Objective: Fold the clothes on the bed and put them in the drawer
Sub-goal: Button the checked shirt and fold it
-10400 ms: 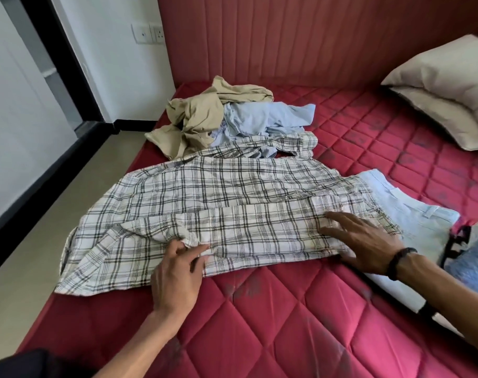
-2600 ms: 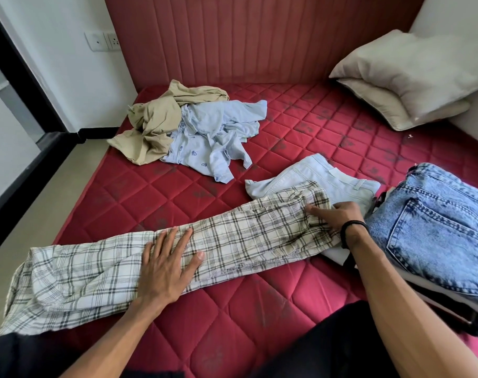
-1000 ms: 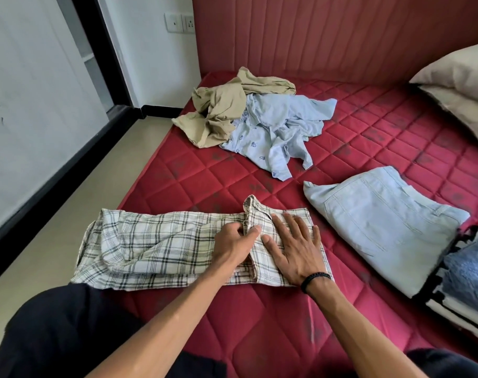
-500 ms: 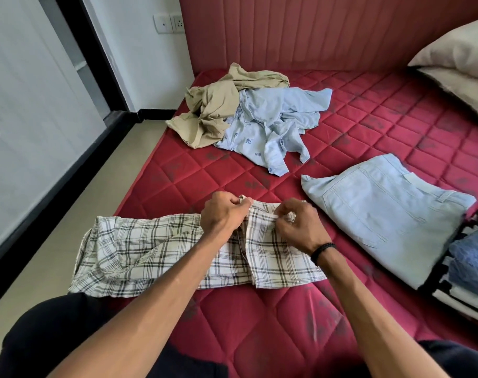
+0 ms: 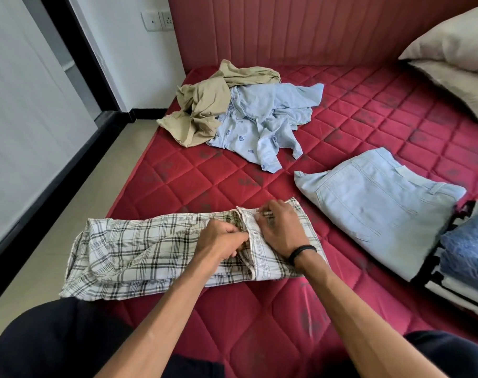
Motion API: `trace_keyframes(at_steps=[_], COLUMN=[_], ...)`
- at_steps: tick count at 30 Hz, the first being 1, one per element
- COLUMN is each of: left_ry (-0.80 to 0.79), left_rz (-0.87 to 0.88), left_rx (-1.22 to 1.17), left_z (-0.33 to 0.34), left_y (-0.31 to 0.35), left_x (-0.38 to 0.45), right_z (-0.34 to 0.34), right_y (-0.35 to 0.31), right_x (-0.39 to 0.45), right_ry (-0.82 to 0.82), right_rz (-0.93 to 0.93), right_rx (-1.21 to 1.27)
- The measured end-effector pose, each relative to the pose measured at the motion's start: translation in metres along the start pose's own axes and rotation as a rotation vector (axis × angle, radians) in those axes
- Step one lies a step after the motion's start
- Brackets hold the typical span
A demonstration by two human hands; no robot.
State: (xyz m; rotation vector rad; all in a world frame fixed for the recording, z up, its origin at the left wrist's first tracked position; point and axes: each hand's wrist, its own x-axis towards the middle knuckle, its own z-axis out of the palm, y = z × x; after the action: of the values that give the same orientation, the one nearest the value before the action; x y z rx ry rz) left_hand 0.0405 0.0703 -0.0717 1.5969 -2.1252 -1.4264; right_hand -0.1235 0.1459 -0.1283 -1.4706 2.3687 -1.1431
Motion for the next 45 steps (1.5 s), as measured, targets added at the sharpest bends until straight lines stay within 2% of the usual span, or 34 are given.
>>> trace_keyframes(at_steps=[2,4,6,9,13,15,18,21,24,26,29,30,32,34,37,41,43,45], left_ry=[0.010,0.018,0.014,0.007,0.146,0.230,0.325,0.189,0.123,0.225,0.505,0.528,0.391,0.247,0.261,0.311,0.339,0.318], left_rz=[-0.007,-0.038,-0.058,-0.041,0.112,0.213,0.261,0.091,0.009,0.122,0.581,0.735,0.908,0.865,0.699,0.581,0.526,0.486], left_rx=[0.027,-0.043,-0.122,-0.092,-0.177,-0.171,-0.063,0.083,-0.026,-0.008,0.230,0.289,0.357,0.464,0.615,0.630,0.684,0.736], left_z=[-0.003,-0.004,-0.001,0.009,0.014,0.009,-0.003,-0.006,-0.001,0.002,0.012,0.020,0.040,0.065,0.079,0.067,0.063,0.060], left_y=[0.000,0.001,0.003,0.003,0.003,0.010,0.020,0.008,-0.012,-0.015,-0.012,-0.007,0.001,0.000,-0.013,-0.035,-0.045,-0.050], left_x=[-0.004,-0.009,-0.012,-0.006,0.010,0.017,0.026,0.027,0.020,0.011,0.001,-0.005,-0.015,-0.015,0.001,0.009,0.010,0.009], right_z=[0.011,0.014,0.014,0.010,-0.002,-0.009,-0.010,-0.001,0.000,-0.003,0.000,0.001,0.005,0.006,0.006,0.002,-0.002,-0.009], right_y=[0.006,0.006,0.004,0.001,-0.006,-0.010,-0.015,-0.010,0.001,0.003,-0.001,-0.001,0.005,0.016,0.019,0.010,0.009,0.007], right_x=[-0.002,-0.004,-0.006,-0.007,-0.007,-0.008,-0.012,-0.024,-0.032,-0.033,-0.026,-0.025,-0.024,-0.024,-0.026,-0.029,-0.030,-0.032], right_ry=[-0.033,-0.044,-0.005,0.080,0.278,0.307,0.187,-0.046,-0.189,-0.234,-0.253,-0.276,-0.327,-0.331,-0.333,-0.325,-0.239,-0.107], right_rz=[-0.019,0.000,-0.008,-0.021,-0.043,-0.101,-0.186,-0.122,-0.112,-0.105,-0.091,-0.098,-0.140,-0.173,-0.124,-0.045,0.065,0.285], right_rx=[-0.148,-0.211,-0.222,-0.168,-0.123,-0.148,-0.218,-0.388,-0.470,-0.490,-0.498,-0.520,-0.593,-0.658,-0.623,-0.572,-0.485,-0.364])
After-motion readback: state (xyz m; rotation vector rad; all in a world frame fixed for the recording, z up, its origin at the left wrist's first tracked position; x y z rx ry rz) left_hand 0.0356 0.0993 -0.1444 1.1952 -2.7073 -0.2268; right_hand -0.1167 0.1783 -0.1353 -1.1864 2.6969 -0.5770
